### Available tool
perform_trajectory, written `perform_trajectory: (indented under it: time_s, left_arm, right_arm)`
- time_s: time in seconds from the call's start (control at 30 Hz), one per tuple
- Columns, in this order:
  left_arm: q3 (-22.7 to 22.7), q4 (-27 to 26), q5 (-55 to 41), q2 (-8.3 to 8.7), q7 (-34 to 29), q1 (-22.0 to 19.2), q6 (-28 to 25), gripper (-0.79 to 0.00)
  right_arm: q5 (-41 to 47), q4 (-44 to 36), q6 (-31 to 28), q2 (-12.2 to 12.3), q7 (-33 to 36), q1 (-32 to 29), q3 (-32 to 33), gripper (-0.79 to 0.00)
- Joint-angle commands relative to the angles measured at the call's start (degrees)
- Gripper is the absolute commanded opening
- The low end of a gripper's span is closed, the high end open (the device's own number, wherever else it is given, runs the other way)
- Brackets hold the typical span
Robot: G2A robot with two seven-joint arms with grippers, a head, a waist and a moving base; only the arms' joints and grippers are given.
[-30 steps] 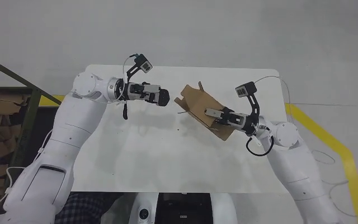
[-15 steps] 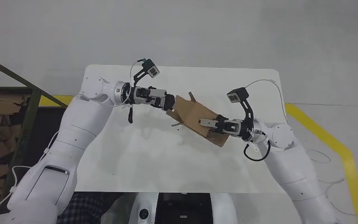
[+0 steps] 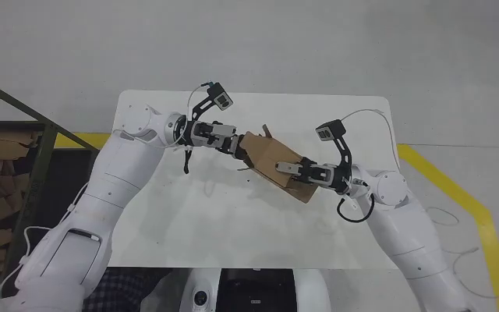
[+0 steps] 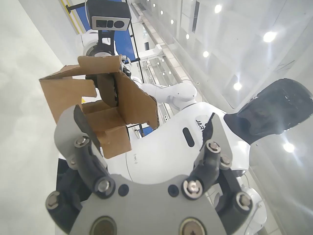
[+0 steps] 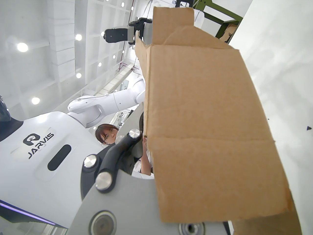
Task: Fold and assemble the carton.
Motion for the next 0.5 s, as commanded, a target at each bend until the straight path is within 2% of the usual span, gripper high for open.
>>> perform_trajectory:
  time_s: [0.0,0.47]
  left_arm:
    - [0.5,-0.3,-0.2,-0.14,0.0,-0.1,0.2,0.000]
    - [2.3,-2.7,-0.4,0.07,0.0,0.3,1.0,0.000]
  right_arm:
    - [0.1,0.0,0.1,0.0,0.1,0.0,-0.1,-0.785]
    - [0.7,-0.1,0.2,0.0,0.3,0.0,-0.4,-0.785]
